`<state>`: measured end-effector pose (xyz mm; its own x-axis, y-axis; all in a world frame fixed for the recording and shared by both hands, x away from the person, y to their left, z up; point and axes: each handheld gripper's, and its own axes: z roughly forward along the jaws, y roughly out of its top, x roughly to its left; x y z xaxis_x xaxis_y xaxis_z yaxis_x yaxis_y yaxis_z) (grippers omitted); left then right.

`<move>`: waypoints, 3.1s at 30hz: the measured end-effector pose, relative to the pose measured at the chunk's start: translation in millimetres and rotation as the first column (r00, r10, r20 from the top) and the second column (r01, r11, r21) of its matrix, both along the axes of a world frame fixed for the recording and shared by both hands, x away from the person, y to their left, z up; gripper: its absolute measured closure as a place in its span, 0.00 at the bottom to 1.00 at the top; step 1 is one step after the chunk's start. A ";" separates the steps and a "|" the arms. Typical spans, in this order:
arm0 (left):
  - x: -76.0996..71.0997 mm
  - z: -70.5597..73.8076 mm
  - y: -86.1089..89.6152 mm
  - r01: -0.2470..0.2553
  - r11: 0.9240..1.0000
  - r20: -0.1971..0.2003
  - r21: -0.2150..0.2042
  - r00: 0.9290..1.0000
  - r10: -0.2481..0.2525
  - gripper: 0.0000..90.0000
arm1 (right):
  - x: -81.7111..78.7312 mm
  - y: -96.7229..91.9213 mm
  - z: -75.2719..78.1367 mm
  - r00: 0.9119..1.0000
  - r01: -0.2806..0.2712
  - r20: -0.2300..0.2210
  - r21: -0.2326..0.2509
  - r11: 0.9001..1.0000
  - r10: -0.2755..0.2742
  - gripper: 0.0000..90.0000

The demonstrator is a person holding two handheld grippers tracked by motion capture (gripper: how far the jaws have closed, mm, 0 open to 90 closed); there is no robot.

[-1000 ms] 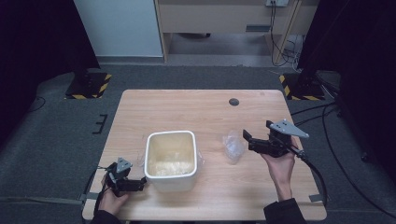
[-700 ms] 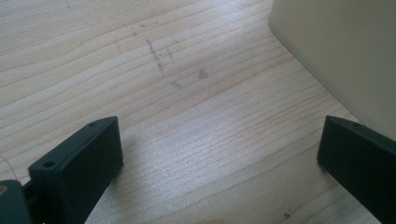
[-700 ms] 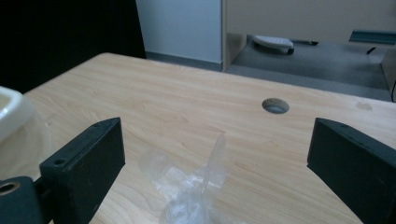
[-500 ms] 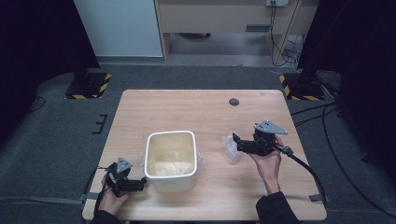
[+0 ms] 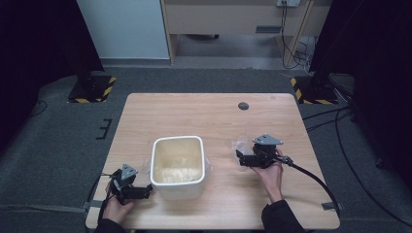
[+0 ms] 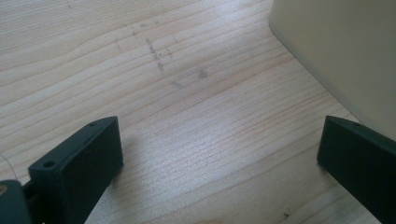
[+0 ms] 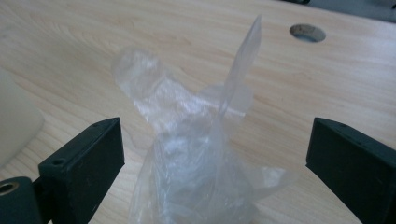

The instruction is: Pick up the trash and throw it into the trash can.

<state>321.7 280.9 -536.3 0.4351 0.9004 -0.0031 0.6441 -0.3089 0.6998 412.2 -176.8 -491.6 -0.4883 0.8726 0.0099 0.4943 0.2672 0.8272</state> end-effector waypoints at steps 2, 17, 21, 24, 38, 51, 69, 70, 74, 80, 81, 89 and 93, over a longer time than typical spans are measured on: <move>0.0 0.0 0.0 0.000 1.000 0.000 0.000 1.000 0.000 0.00 | 0.1 0.5 -2.0 1.000 -0.001 -0.006 -0.003 1.000 0.001 0.05; 0.0 0.0 0.0 0.000 1.000 0.000 0.000 1.000 0.000 0.00 | 6.1 10.0 -32.6 0.993 -0.048 -0.111 -0.062 0.997 0.041 0.11; 0.0 0.0 0.0 0.000 1.000 0.000 0.000 1.000 0.000 0.00 | 6.0 11.1 -35.4 0.991 -0.064 -0.123 -0.070 0.995 0.055 0.17; 0.0 0.0 0.0 0.000 1.000 0.000 0.000 1.000 0.000 0.00 | 6.1 11.4 -37.3 0.988 -0.083 -0.134 -0.080 0.993 0.072 0.25; 0.0 0.0 0.0 0.000 1.000 0.000 0.000 1.000 0.000 0.00 | 1.4 7.2 -19.9 0.990 -0.116 -0.075 -0.007 0.993 0.115 0.45; 0.0 0.0 0.0 0.000 1.000 0.000 0.000 1.000 0.000 0.00 | -11.0 -14.9 29.3 0.992 -0.097 0.087 0.121 0.988 0.086 0.45; 0.0 0.0 0.0 0.000 1.000 0.000 0.000 1.000 0.000 0.00 | -27.6 -26.8 75.1 0.971 -0.121 0.226 0.193 0.974 0.076 0.44; 0.0 0.0 0.0 0.000 1.000 0.000 0.000 1.000 0.000 0.00 | -28.5 -25.8 76.8 0.970 -0.126 0.231 0.195 0.973 0.079 0.44; 0.0 0.0 0.0 0.000 1.000 0.000 0.000 1.000 0.000 0.00 | -32.7 -21.1 84.6 0.963 -0.150 0.251 0.203 0.968 0.096 0.44; 0.0 0.0 0.0 0.000 1.000 0.000 0.000 1.000 0.000 0.00 | -38.1 -14.9 93.2 0.953 -0.184 0.278 0.207 0.961 0.122 0.44; 0.0 0.0 0.0 0.000 1.000 0.000 0.000 1.000 0.000 0.00 | -38.5 -14.3 94.2 0.952 -0.190 0.280 0.219 0.957 0.125 0.44; 0.0 0.0 0.0 0.000 1.000 0.000 0.000 1.000 0.000 0.00 | -45.3 -3.5 103.9 0.938 -0.223 0.308 0.193 0.956 0.157 0.44; 0.0 0.0 0.0 0.000 1.000 0.000 0.000 1.000 0.000 0.00 | -48.7 1.8 109.5 0.929 -0.245 0.326 0.187 0.951 0.175 0.44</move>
